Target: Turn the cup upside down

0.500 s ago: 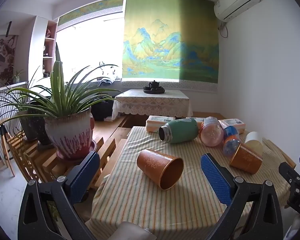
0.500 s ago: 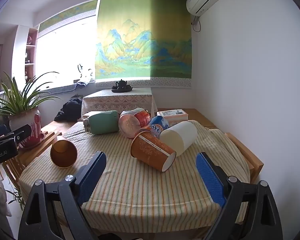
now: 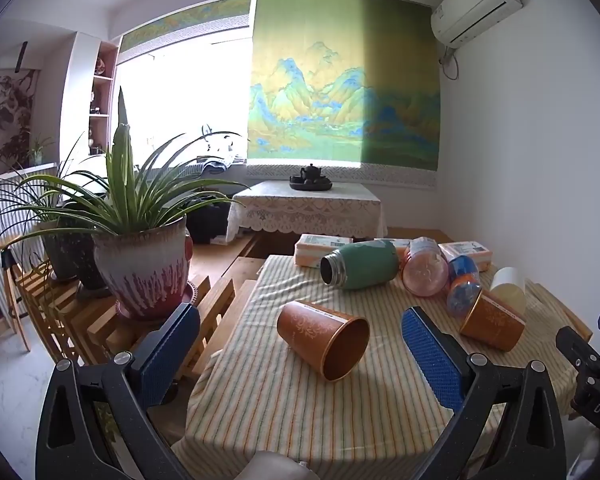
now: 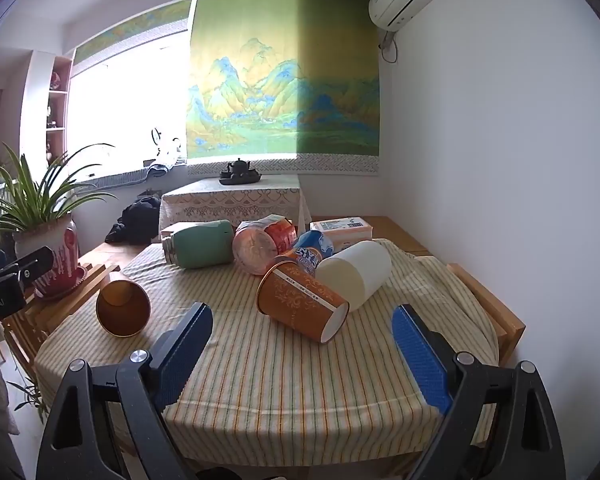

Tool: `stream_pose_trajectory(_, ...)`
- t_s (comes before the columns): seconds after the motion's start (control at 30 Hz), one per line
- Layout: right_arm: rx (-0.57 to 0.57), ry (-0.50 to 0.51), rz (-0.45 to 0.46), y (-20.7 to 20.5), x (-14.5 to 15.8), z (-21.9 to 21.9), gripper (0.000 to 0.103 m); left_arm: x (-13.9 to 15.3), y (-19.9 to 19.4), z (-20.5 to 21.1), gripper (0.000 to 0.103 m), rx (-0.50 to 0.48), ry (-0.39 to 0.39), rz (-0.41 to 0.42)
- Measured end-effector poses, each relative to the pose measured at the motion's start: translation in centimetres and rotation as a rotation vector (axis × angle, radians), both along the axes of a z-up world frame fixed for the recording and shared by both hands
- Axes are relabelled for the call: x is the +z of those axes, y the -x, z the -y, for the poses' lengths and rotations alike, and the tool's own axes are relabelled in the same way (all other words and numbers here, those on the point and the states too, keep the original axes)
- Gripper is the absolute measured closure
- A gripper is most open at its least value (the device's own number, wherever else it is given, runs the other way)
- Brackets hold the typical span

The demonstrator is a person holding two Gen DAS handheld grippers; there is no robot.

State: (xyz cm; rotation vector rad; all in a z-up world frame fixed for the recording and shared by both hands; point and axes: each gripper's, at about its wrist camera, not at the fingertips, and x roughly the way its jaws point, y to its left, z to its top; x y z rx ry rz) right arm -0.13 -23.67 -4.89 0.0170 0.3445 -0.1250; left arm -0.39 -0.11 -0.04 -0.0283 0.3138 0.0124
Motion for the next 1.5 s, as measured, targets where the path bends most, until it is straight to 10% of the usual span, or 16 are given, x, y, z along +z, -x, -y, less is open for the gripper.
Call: stream_pose_trajectory(1.5, -0.024, 0.006, -0.025, -0.39, -0.23, -0.39, 0.014, -0.46, -0.27, -0.29, 0.001, -0.006, 0.003, -0.024)
